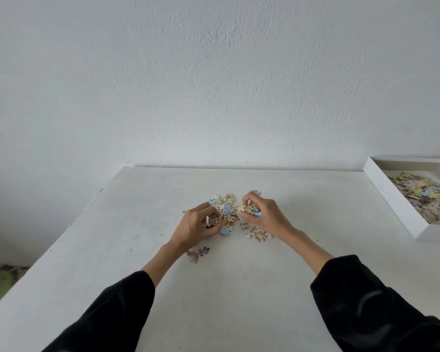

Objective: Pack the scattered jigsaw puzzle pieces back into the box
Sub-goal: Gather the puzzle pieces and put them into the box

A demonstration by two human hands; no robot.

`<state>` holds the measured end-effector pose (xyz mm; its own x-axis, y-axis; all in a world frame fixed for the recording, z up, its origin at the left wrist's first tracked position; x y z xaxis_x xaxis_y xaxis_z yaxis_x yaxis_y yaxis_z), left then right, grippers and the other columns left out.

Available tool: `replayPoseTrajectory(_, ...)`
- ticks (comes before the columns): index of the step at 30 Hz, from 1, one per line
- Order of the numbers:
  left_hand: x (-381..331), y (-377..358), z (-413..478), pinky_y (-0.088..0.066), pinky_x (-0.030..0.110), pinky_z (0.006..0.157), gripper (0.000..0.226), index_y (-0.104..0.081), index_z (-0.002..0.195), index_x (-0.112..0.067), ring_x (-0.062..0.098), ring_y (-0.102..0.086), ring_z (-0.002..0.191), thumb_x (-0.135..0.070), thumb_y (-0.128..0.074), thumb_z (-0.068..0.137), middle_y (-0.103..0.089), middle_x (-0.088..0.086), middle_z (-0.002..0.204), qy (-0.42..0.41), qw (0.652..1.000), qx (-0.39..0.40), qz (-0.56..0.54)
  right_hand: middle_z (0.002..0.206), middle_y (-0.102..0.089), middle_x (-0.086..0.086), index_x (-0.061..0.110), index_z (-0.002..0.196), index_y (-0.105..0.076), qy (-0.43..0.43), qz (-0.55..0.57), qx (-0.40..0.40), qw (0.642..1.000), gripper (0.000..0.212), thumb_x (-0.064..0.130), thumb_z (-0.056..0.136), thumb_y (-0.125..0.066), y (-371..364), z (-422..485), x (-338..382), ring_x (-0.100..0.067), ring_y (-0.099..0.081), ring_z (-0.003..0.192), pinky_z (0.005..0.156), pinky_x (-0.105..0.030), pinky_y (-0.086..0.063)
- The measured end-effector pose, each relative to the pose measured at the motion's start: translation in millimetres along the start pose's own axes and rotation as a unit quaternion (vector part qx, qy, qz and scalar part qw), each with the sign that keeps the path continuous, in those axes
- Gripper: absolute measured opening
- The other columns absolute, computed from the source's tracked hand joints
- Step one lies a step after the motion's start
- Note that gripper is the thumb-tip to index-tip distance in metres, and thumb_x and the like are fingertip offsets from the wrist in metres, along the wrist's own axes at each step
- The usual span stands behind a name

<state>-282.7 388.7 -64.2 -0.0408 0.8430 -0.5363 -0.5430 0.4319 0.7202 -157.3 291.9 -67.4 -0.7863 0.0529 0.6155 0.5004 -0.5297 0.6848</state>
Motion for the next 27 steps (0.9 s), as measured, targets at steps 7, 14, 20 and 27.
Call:
replayPoseTrajectory(7,-53,-2,19,-0.034,0.011,0.053,0.021,-0.064,0.079,-0.010,0.012,-0.044,0.055,-0.031,-0.064,0.077,-0.052,-0.008,0.075,-0.061,0.997,-0.026,-0.049,0.064,-0.055,0.001,0.015,0.087,-0.051,0.023,0.039,-0.027,0.999,0.024,0.029,0.080,-0.069,43,-1,12,-0.025,-0.050,0.054,0.051,-0.030,-0.040)
replayPoseTrajectory(14,-100,-27,48,-0.034,0.011,0.053,0.018,-0.063,0.078,-0.010,0.009,-0.045,0.056,-0.028,-0.068,0.076,-0.052,-0.006,0.072,-0.088,0.994,-0.032,-0.055,0.066,-0.053,0.010,0.015,0.087,-0.050,-0.012,0.102,-0.039,0.994,0.020,0.020,0.081,-0.069,115,-17,-4,-0.005,-0.048,0.047,0.040,-0.017,-0.041)
replayPoseTrajectory(20,-155,-65,80,-0.031,0.008,0.055,0.020,-0.063,0.079,-0.010,0.004,-0.042,0.056,-0.030,-0.066,0.077,-0.051,-0.009,0.072,-0.116,0.991,-0.018,-0.066,0.067,-0.055,0.008,0.018,0.087,-0.051,-0.027,0.098,-0.055,0.993,0.021,0.023,0.080,-0.069,176,-40,-34,-0.005,-0.047,0.048,0.041,-0.017,-0.041)
replayPoseTrajectory(27,-220,-121,125,-0.032,0.010,0.056,0.012,-0.062,0.076,-0.013,0.012,-0.045,0.058,-0.018,-0.072,0.076,-0.049,-0.011,0.072,-0.129,0.988,-0.004,-0.087,0.064,-0.055,0.006,0.008,0.088,-0.052,-0.030,0.073,-0.080,0.994,0.022,0.019,0.080,-0.070,252,-64,-79,-0.004,-0.047,0.046,0.040,-0.018,-0.041)
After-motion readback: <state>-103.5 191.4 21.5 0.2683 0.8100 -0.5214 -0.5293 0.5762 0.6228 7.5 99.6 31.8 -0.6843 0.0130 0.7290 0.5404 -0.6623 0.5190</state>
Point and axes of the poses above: each hand's wrist, its own z-axis towards the middle knuckle, its own y-axis out of the back of the hand, x = y × z, the point moved 9 cm from there along z, towards the middle knuckle
